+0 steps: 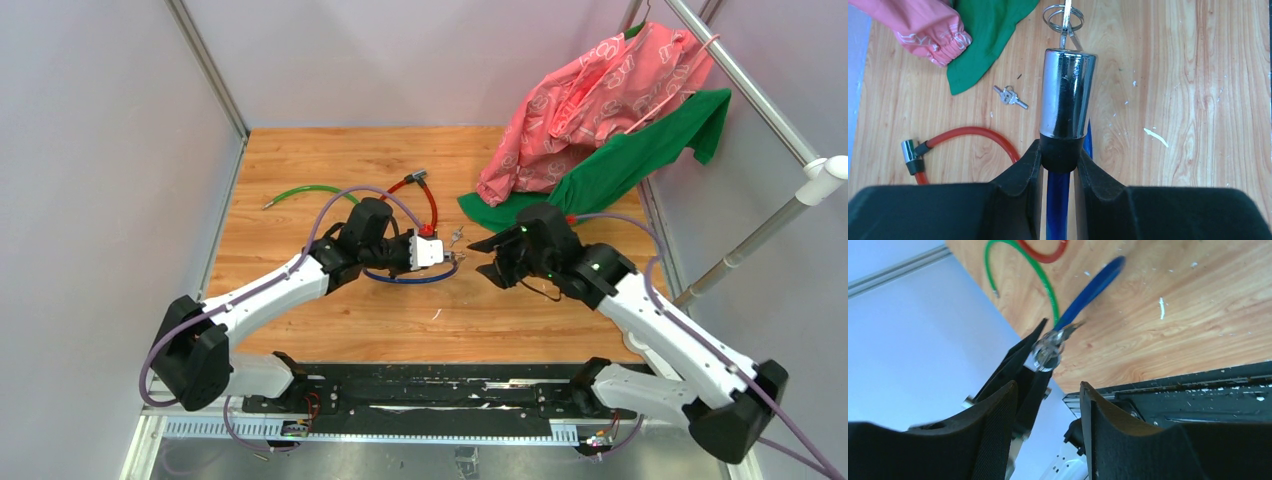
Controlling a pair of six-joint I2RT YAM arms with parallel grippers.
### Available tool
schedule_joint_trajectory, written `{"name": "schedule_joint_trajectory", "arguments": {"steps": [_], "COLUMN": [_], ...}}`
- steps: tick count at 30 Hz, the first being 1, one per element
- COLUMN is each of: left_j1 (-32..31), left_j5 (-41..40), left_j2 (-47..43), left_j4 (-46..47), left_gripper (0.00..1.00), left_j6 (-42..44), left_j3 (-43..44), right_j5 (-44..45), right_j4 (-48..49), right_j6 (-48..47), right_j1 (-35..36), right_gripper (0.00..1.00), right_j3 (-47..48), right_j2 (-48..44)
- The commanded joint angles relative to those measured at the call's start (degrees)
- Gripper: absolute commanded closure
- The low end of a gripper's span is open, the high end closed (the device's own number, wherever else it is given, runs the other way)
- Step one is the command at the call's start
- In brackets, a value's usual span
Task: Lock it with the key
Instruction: Lock the lock at the center of the board.
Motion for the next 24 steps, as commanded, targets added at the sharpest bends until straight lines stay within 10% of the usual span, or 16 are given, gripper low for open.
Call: {"name": "schedule_joint_trajectory", "arguments": {"steps": [1, 24], "left_j1": [0.05, 0.05], "left_j5": [-2.42, -1.0], "left_j2": [-1.07, 0.45], "left_j4": [-2.61, -2.33], "left_gripper": [1.0, 1.0], "left_j6": [0.9, -0.06], "left_j3": [-1.97, -0.76], "right_j5": [-4.85, -7.17], "right_j4": [-0.98, 8.61], "right_j6": [7.38, 13.29], "right_j1": [1.8, 0.53], "right_gripper": [0.5, 0.77], "right_j3": [2.25, -5.39], "right_j2": [4.29, 7.96]}}
